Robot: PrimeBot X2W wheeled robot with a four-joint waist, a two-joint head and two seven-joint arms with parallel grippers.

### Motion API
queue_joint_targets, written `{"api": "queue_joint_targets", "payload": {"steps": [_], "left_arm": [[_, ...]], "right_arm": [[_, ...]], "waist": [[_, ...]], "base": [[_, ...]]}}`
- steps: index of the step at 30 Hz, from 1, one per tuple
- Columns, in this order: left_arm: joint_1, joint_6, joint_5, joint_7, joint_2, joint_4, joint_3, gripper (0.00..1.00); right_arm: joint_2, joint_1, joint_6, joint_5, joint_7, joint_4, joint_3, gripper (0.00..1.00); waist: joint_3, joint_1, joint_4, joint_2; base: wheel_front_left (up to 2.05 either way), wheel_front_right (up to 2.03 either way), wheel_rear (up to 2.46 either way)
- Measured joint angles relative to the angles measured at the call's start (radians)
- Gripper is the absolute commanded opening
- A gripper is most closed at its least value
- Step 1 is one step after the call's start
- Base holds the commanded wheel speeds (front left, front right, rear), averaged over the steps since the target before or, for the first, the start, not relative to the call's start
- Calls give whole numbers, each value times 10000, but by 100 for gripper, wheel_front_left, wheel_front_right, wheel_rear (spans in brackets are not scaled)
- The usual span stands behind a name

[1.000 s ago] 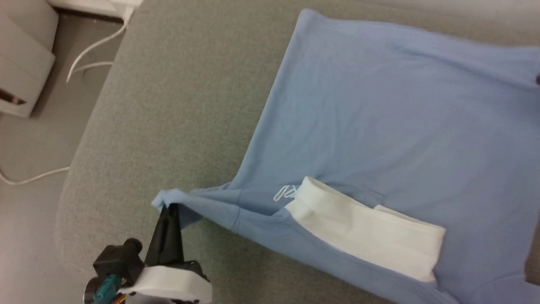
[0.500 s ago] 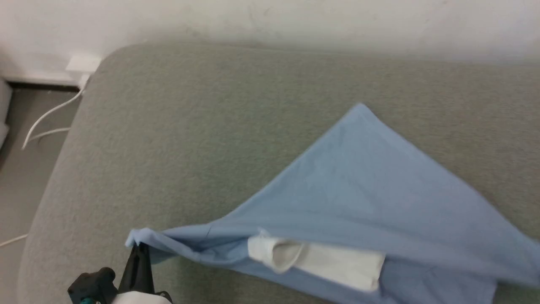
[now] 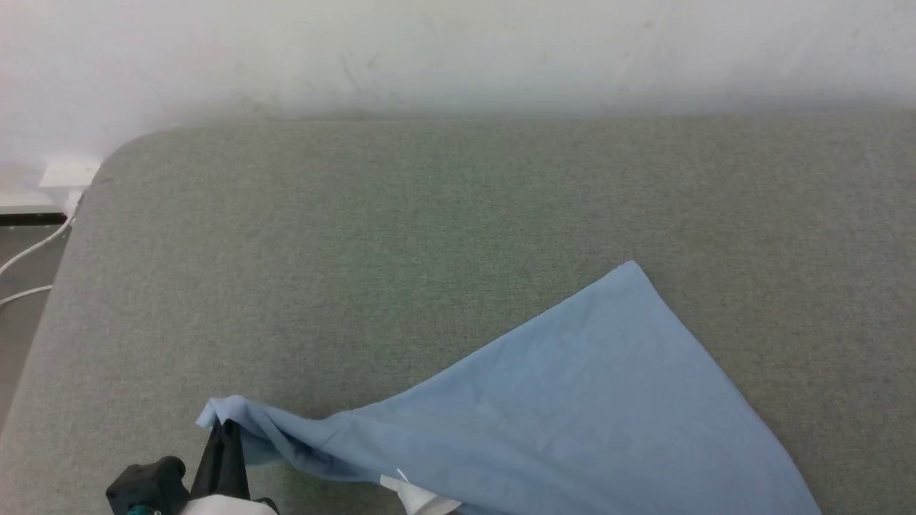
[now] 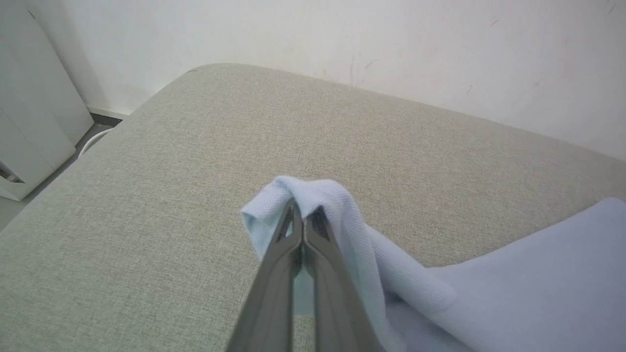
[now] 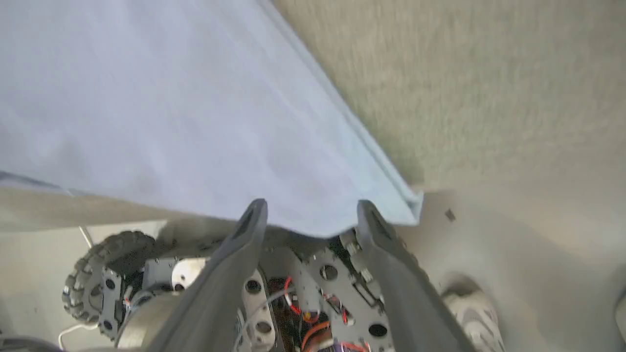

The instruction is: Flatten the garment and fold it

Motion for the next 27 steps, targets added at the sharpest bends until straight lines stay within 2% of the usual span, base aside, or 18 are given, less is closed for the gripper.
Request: {"api": "queue_joint_targets", "payload": {"steps": [2, 7, 9, 12, 15, 17, 22, 27], "left_arm": [[-13, 19, 2, 42, 15, -35, -2, 0], [-135, 58, 15, 82, 29, -157, -44, 0], [-274, 63, 17, 82, 10, -217, -77, 0], [-518, 88, 23, 75, -79, -267, -201, 0], [-774, 84, 90, 50, -178, -274, -347, 0], [-986, 61, 96, -19, -270, -245, -466, 0], [-1438, -61, 98, -123, -437, -44, -690, 0], [-1593, -148, 90, -288, -587, 268, -803, 0]], "right_arm": [[132, -440, 0, -2, -961, -107, -125, 100], [416, -2796, 0, -646, -3917, 244, -213, 100], [454, -3748, 0, -874, -4857, 654, 151, 100], [393, -5072, 0, -913, -5544, 1542, 1076, 100], [169, -6329, 0, -917, -5659, 2506, 2220, 100], [-54, -7140, 0, -853, -5361, 3154, 2947, 100], [-671, -8870, 0, -173, -4088, 4414, 4508, 100], [-1271, -9794, 0, 479, -2637, 5216, 5678, 100]], "waist": [[53, 0, -26, 0], [318, 2, -7, 0], [455, 2, 12, 0], [684, 2, 62, -1], [943, 3, 140, 0], [1128, 3, 212, 0], [1552, 4, 443, 0], [1846, 2, 734, 0]], "base": [[0, 0, 0], [0, 0, 0], [0, 0, 0], [0, 0, 0], [0, 0, 0], [0, 0, 0], [0, 0, 0], [0, 0, 0]]}}
